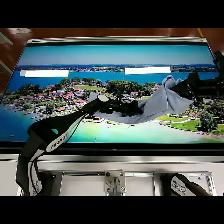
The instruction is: Fold the shirts.
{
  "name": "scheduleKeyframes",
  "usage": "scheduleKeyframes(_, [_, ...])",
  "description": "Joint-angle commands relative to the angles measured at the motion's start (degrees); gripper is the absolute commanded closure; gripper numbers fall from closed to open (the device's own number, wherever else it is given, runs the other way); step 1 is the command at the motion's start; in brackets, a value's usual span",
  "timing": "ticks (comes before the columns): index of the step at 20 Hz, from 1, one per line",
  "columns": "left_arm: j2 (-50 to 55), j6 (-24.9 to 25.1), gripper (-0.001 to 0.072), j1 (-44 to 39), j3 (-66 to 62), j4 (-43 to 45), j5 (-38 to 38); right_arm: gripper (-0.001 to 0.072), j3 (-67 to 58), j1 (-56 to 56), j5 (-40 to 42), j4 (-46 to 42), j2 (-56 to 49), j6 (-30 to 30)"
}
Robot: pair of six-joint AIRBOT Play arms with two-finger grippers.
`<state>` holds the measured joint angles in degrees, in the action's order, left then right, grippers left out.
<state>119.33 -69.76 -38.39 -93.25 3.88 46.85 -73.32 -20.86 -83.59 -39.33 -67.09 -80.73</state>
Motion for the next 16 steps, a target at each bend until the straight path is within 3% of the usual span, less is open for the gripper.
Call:
scheduleKeyframes(1, [3.4, 1.2, 0.0665, -0.6, -4.1, -5.3, -0.7, 0.0644, -0.1, 0.0, -0.3, 0.3, 0.6, -2.1])
scheduleKeyframes(4, [1.0, 3.1, 0.0667, 3.8, -4.1, 2.9, 2.9, 0.0644, -0.1, 1.2, 1.8, 0.7, 0.6, -2.7])
scheduleKeyframes(9, [-10.9, -1.0, 0.0667, 18.0, -4.1, 26.6, 9.5, 0.0644, -0.1, 17.7, 14.7, 0.9, -3.6, -1.7])
scheduleKeyframes(16, [-33.3, -1.0, 0.0666, 37.8, -4.1, 31.6, 17.9, 0.0644, -0.1, 43.2, 40.2, 8.1, -22.0, -0.5])
